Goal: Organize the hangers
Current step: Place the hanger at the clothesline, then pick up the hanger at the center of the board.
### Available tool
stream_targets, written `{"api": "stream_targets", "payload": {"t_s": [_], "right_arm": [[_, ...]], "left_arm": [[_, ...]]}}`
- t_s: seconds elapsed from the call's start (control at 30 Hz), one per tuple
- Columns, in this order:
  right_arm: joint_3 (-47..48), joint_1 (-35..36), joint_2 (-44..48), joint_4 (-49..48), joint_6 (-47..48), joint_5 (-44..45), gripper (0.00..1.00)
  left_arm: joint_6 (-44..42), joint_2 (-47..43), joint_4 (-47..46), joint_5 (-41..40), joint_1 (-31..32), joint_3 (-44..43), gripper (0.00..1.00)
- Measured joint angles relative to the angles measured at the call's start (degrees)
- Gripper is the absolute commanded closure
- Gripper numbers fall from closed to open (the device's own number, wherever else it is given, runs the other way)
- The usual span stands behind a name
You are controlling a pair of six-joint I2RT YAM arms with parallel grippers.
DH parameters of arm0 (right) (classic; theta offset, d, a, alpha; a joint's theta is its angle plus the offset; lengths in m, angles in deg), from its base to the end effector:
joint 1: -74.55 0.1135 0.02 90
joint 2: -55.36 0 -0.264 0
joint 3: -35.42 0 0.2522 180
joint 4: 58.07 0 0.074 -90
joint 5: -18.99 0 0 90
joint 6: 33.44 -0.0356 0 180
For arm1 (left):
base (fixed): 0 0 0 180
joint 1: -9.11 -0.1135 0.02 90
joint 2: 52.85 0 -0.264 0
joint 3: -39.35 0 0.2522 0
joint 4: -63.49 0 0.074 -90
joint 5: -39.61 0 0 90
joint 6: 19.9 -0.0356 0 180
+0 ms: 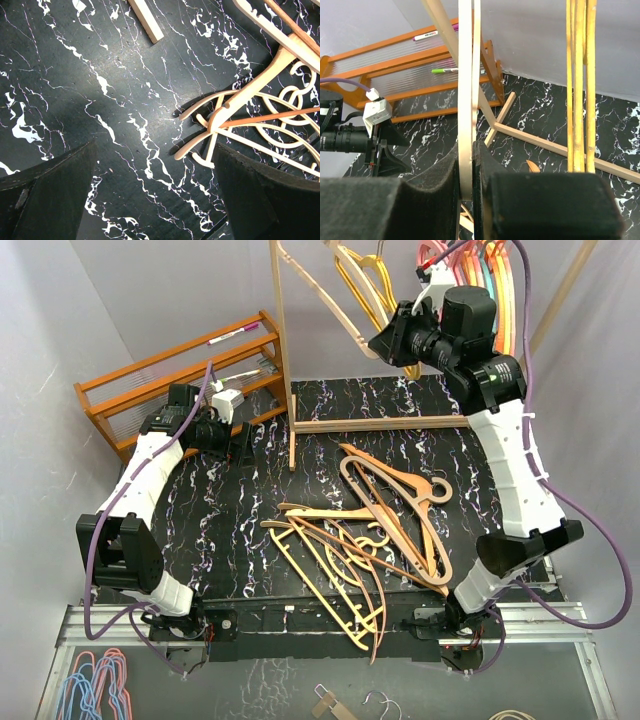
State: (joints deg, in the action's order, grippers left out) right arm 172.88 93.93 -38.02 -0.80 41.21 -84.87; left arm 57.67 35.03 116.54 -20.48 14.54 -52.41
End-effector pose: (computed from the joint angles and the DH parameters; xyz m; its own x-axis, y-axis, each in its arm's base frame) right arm 0.3013 0.1150 0.5277 -0.3511 0.1489 -0.9244 -0.4659 0.8286 0.3104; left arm 0.3273 -0.0489 0.3150 -0.6481 0.2490 -0.7197 0.5592 0.7972 -0.2277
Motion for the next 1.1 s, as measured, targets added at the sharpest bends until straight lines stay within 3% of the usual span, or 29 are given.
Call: {"api": "stream_targets", "payload": {"t_s": [0.17,0.77,0.8,0.83,0.93,1.1], "right_arm": [[5.3,0.0,-1.9,5.4,0.9,-1.1,0.92],[5.2,0.0,-1.9,12.3,0.6,-2.0,0.92],[5.2,0.0,-1.9,12.4,0.6,-2.1,0.85],[5.2,0.0,-1.9,12.4,0.5,-2.1,0.68],[3.7,0.0,-1.4,11.5,0.1,-1.4,0.05],[-13.2,0.0,7.8,5.0,0.2,1.6,0.01]], "left_arm": [[0.0,0.0,0.0,0.0,0.0,0.0,0.03],[0.0,-0.1,-0.2,0.1,0.0,0.3,0.03],[0.0,-0.1,-0.2,0.1,0.0,0.3,0.02],[0.0,-0.2,-0.2,0.1,0.0,0.3,0.03],[0.0,-0.3,-0.2,0.1,0.0,0.4,0.02],[-1.8,-0.3,1.2,1.3,0.3,0.3,0.03]]}}
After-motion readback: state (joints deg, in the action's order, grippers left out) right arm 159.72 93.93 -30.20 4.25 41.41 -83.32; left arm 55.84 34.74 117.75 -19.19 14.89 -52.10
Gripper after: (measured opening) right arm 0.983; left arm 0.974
